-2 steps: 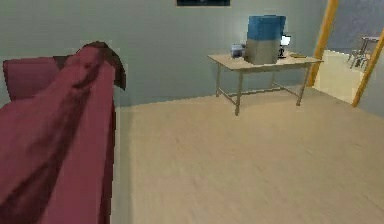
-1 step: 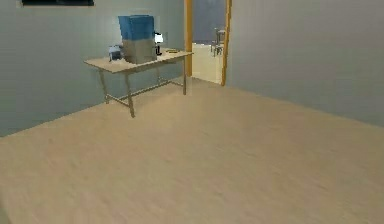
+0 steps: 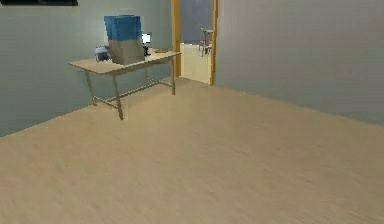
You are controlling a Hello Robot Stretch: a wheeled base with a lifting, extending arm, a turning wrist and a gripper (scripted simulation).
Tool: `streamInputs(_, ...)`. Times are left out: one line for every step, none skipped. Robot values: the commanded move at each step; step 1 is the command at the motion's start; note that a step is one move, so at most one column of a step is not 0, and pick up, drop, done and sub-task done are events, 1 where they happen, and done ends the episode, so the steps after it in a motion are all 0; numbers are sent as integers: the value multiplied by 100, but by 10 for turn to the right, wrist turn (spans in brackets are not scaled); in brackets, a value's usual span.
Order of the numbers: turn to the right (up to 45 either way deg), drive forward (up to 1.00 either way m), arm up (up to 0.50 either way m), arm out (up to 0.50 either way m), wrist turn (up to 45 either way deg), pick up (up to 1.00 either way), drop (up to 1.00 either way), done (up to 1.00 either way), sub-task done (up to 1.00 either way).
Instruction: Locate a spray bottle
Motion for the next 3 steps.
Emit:
streamInputs(0,100,0,0,0,0,0,0,0)
streamInputs(0,100,0,0,0,0,0,0,0)
streamInputs(0,100,0,0,0,0,0,0,0)
